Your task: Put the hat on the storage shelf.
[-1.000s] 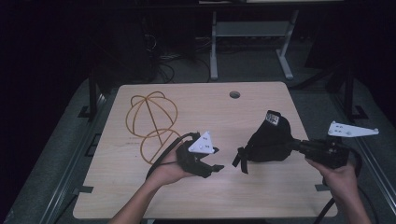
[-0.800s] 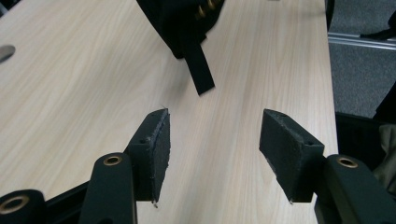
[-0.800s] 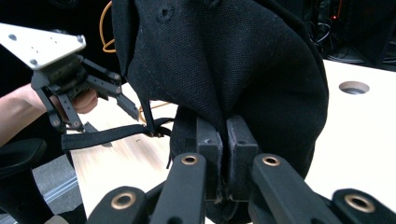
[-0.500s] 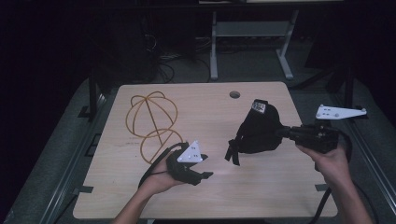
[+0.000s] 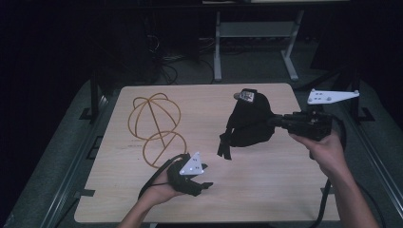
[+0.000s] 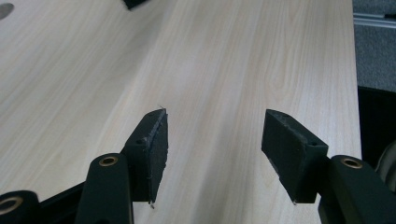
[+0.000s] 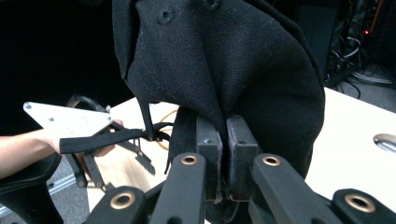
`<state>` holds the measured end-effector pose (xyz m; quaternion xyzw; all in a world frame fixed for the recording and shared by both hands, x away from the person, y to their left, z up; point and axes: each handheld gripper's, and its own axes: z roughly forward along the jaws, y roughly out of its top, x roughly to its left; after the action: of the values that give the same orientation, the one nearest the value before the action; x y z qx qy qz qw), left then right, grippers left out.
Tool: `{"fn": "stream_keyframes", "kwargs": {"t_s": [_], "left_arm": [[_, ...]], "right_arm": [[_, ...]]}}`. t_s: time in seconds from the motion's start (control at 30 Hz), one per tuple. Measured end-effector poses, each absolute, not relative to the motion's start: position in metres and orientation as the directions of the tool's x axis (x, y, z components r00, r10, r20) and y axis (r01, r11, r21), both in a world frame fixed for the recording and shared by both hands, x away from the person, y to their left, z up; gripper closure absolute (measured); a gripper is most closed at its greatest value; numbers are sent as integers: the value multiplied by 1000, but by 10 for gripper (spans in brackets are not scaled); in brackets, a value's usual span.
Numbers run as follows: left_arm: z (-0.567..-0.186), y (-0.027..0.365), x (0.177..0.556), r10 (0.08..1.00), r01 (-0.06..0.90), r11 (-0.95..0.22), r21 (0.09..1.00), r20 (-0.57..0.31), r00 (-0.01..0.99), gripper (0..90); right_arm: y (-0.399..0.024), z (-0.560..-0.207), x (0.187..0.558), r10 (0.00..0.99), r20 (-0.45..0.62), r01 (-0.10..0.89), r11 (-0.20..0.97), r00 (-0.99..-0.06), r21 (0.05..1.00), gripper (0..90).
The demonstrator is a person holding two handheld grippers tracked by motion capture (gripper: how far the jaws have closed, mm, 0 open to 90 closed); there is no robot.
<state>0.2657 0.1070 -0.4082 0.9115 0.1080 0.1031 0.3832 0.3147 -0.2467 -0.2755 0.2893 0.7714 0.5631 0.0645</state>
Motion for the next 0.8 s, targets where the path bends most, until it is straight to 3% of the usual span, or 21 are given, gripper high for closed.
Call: {"fn": "stream_keyframes", "kwargs": {"t_s": [0.53,0.8], "left_arm": [[-416,111,265,256,115,-688,716,92,962,394],[-416,112,267,243,105,-687,719,91,966,394]], "right_arm": [[-190,-243,335,453,184,324,253,-872,912,858],[-141,-221,353,392,160,295,314,-906,902,856]]}}
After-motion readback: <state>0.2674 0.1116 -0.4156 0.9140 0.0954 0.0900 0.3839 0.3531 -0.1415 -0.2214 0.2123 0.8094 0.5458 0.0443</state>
